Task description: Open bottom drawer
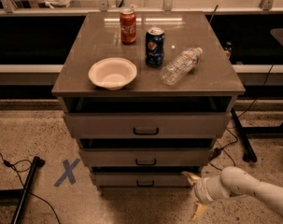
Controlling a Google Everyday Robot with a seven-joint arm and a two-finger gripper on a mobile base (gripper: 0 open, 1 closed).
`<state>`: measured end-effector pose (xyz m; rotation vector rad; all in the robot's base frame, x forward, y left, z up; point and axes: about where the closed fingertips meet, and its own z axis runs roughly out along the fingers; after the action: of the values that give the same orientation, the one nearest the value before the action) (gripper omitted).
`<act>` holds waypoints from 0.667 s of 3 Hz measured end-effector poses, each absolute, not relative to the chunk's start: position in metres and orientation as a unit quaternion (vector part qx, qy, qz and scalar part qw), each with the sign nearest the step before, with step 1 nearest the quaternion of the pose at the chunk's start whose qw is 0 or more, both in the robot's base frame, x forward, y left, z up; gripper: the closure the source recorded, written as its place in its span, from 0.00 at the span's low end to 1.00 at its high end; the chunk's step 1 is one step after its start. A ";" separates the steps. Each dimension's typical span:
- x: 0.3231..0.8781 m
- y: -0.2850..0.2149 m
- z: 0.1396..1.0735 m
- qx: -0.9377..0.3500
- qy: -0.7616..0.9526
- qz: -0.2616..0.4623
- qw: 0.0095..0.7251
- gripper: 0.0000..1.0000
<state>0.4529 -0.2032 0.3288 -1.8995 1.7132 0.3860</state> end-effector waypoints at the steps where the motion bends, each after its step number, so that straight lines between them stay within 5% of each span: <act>1: 0.460 -0.194 0.304 -0.706 0.632 0.148 0.283 0.00; 2: 0.467 -0.190 0.283 -0.701 0.636 0.155 0.283 0.00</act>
Offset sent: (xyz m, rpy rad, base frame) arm 0.0249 0.0146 -0.0679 0.0419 0.0144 -0.0141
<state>0.4673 -0.1898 0.2831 -1.8761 1.7018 0.4156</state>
